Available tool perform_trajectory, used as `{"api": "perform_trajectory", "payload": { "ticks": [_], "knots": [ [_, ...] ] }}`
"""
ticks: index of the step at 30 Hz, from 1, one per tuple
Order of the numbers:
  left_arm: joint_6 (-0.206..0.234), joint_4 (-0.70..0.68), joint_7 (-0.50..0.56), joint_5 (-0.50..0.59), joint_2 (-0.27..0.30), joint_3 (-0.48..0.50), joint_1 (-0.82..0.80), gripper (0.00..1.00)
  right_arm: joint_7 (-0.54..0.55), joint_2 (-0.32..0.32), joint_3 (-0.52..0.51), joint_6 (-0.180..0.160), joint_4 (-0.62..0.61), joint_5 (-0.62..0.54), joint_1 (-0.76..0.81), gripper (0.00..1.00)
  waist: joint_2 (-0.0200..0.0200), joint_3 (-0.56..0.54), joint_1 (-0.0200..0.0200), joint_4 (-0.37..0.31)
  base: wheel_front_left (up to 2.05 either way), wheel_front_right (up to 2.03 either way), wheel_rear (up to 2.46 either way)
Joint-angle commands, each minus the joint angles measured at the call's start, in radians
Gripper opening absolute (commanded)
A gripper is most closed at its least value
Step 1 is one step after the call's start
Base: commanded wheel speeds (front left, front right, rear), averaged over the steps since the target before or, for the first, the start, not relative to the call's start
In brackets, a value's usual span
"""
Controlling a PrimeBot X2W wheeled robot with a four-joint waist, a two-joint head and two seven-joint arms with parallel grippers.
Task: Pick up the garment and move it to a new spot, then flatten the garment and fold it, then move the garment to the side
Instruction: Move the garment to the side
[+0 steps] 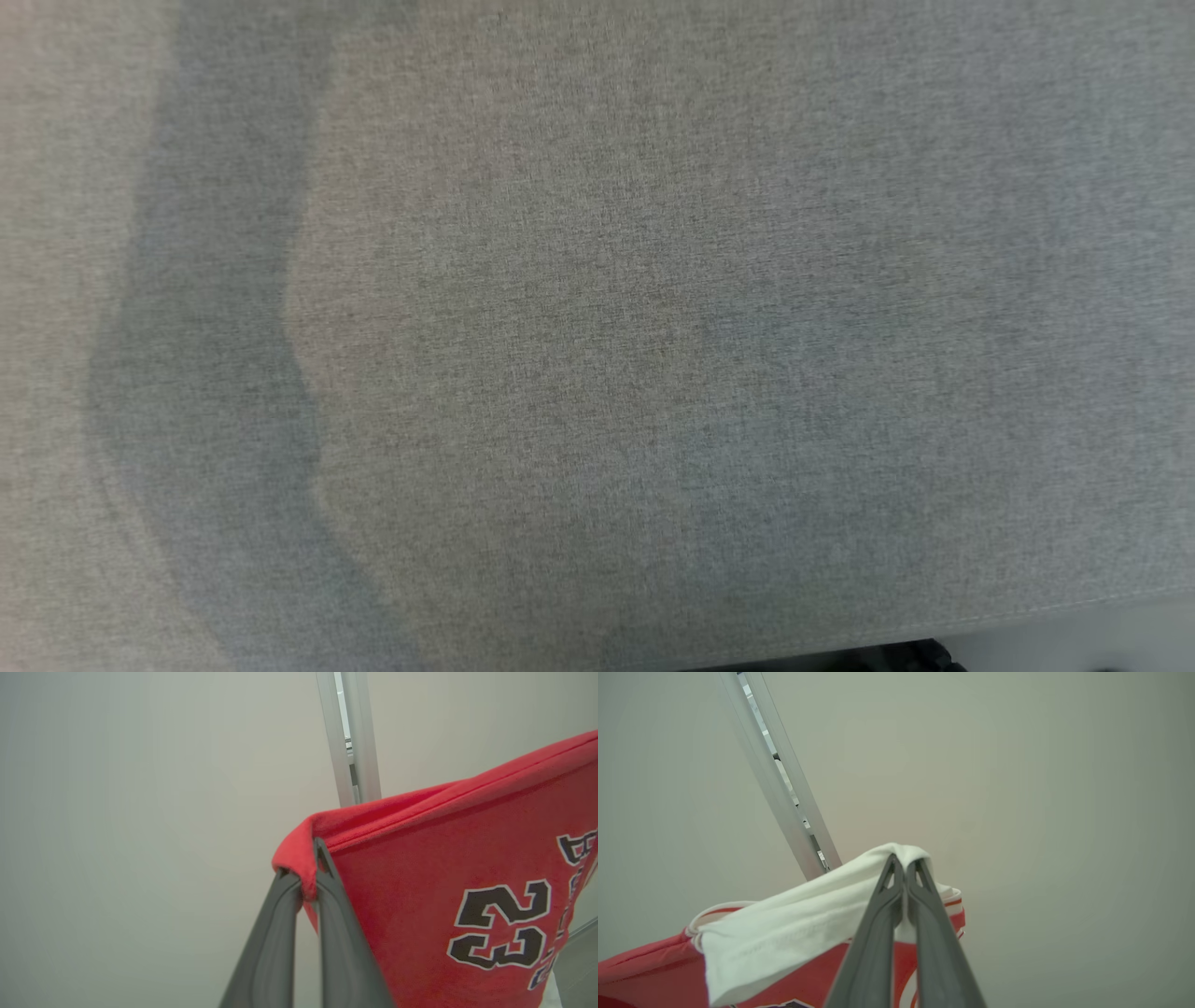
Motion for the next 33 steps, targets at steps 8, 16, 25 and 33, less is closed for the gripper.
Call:
{"api": "perform_trajectory", "payload": {
  "ticks": [8,16,25,33],
  "knots": [
    [0.003,0.142,-0.163,-0.089,0.016,-0.123,0.129,0.00,-0.056,-0.008,0.027,-0.002,-0.009,0.103,0.250,0.00,0.0000,0.003,-0.0003,-0.001,0.00,0.00,0.00],
    [0.011,0.100,-0.300,-0.172,0.080,-0.244,0.618,0.00,-0.090,-0.024,0.074,-0.002,-0.216,0.287,0.943,0.00,0.0000,-0.219,-0.0003,-0.015,0.00,0.00,0.00],
    [0.191,-0.171,-0.326,-0.238,0.102,-0.312,1.322,0.00,-0.110,0.014,0.045,-0.003,-0.396,0.433,1.688,0.00,0.0000,-0.426,-0.0003,-0.027,0.00,0.00,0.00],
    [0.352,-0.454,-0.306,-0.285,0.114,-0.334,1.666,0.00,-0.189,0.017,0.099,-0.002,-0.436,0.542,1.972,0.00,0.0000,-0.426,-0.0003,-0.036,0.00,0.00,0.00]
  ]
}}
